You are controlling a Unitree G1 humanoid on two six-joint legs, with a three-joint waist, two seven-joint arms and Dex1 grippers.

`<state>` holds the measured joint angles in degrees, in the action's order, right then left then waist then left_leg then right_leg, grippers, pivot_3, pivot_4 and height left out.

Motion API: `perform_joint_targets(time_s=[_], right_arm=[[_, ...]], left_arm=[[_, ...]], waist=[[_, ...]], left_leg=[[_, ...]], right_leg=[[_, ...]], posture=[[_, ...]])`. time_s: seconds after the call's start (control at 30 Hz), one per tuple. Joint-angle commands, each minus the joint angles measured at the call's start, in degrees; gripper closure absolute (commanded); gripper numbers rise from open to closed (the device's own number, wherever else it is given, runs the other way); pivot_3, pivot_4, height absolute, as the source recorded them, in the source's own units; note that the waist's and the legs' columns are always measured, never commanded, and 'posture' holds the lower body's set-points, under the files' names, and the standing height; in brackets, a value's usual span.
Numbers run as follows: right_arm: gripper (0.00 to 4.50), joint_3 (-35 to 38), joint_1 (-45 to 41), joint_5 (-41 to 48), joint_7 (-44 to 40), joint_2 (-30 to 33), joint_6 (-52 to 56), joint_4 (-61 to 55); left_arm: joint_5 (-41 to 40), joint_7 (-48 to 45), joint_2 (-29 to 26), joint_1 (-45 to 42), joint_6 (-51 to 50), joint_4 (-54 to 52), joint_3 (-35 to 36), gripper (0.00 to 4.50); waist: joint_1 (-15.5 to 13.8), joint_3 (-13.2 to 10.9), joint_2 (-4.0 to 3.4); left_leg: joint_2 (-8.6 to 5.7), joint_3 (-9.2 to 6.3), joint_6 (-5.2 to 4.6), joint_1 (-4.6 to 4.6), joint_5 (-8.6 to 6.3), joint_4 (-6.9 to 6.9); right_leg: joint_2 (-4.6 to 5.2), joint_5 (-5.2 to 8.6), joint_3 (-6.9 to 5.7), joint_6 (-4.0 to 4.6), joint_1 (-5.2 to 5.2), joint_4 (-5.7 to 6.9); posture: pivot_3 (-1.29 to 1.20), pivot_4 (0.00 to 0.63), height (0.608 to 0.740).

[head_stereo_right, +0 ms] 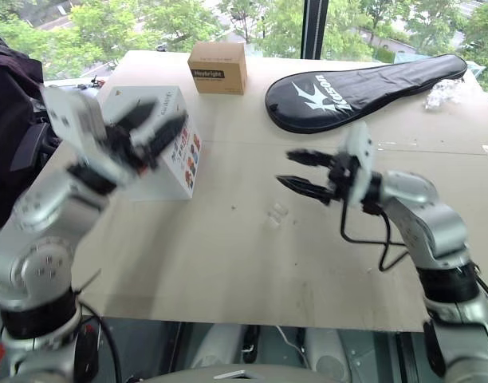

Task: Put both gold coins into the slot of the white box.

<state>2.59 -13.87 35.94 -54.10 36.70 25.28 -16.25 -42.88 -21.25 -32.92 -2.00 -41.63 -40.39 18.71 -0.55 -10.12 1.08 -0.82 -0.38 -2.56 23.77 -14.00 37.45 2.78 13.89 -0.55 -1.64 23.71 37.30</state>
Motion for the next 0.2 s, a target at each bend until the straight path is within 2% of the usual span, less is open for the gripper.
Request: perform_joint_targets(time_s=[0.03,0.13,0.2], right_arm=[[1.78,4.23,7.28,-0.56,-2.46,1.17,-4.42,-1.71],[1.78,6.34,14.74,-4.51,-3.31,0.24,-12.46,1.40],[1.78,6.99,16.87,-6.18,-3.34,-0.17,-15.67,3.60]], left_arm=[[0.96,-5.79,-1.39,10.14,3.62,-5.30,0.06,1.51],[8.34,-8.16,-0.90,18.39,9.77,-2.72,-4.17,1.51],[12.95,-9.56,-0.73,20.71,14.16,0.74,-7.07,1.51]], waist=[[-0.14,-0.02,-0.03],[-0.31,0.09,-0.11],[-0.34,0.16,-0.21]], left_leg=[[0.01,0.00,0.00,0.02,0.00,-0.03],[0.02,-0.02,-0.25,-0.12,-0.14,0.01],[0.01,0.07,-0.24,-0.22,-0.11,0.04]], right_leg=[[-0.01,0.01,0.00,0.01,0.02,-0.01],[0.00,0.02,-0.01,0.11,-0.09,0.09],[0.06,0.11,0.00,0.27,-0.23,0.06]], posture=[[0.00,0.150,0.740],[0.00,0.150,0.740],[0.00,0.150,0.740]])
